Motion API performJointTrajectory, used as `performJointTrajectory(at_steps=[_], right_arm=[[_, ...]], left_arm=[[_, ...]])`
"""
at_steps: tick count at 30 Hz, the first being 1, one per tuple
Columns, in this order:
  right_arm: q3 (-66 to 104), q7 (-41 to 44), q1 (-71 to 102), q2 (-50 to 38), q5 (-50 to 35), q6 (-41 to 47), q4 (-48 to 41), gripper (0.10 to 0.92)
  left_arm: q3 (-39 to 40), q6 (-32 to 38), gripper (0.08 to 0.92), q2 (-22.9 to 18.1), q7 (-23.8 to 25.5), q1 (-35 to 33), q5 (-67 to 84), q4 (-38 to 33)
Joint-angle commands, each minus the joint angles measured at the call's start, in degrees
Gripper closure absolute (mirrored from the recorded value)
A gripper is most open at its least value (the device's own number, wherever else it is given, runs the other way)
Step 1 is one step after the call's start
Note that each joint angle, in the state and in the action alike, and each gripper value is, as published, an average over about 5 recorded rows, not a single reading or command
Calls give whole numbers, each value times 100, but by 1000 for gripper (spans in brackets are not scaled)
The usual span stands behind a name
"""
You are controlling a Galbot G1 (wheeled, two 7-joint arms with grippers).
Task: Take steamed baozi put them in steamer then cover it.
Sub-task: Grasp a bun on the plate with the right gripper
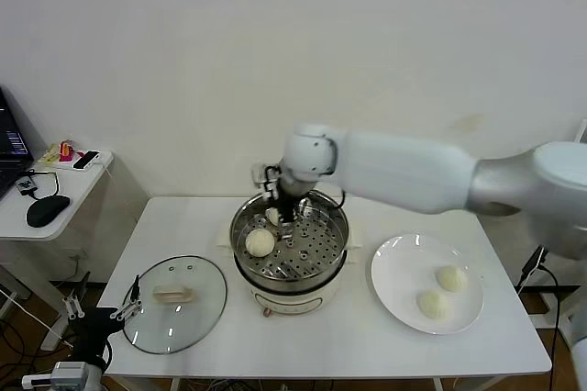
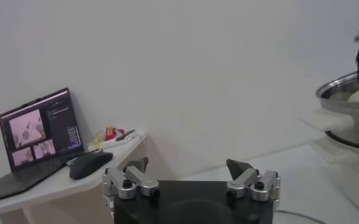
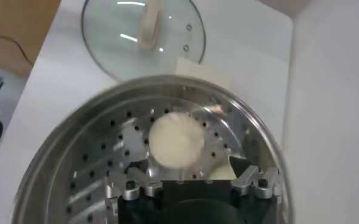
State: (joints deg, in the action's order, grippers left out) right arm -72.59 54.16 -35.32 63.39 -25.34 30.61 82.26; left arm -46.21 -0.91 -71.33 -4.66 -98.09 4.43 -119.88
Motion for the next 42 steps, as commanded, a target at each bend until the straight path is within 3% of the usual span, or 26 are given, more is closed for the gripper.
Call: performJointTrajectory(at_steps=[1, 12, 17, 24, 33, 42], right_arm=[[-101, 787, -621, -2399, 970, -786, 1366, 203], [101, 737, 598, -4593, 2267, -1399, 1993, 203], [1332, 583, 2532, -5090, 2864, -1602, 1881, 203], [3227, 467, 4731, -4724, 3237, -1671, 1366, 203], [3788, 365, 5331, -3941, 3464, -1679, 568, 203], [3767, 361, 5445, -3611, 3560, -1665, 316, 203]], left_arm=[[32, -8, 177, 24, 4, 3, -5, -4], [213, -36, 177, 19, 3, -29, -149, -87], [240, -28, 177, -34, -4, -82, -204, -64], [205, -18, 177, -94, -6, -234, -285, -97], [94, -14, 177, -193, -4, -419, -331, -206], [-19, -15, 177, -217, -6, -482, -321, -216]])
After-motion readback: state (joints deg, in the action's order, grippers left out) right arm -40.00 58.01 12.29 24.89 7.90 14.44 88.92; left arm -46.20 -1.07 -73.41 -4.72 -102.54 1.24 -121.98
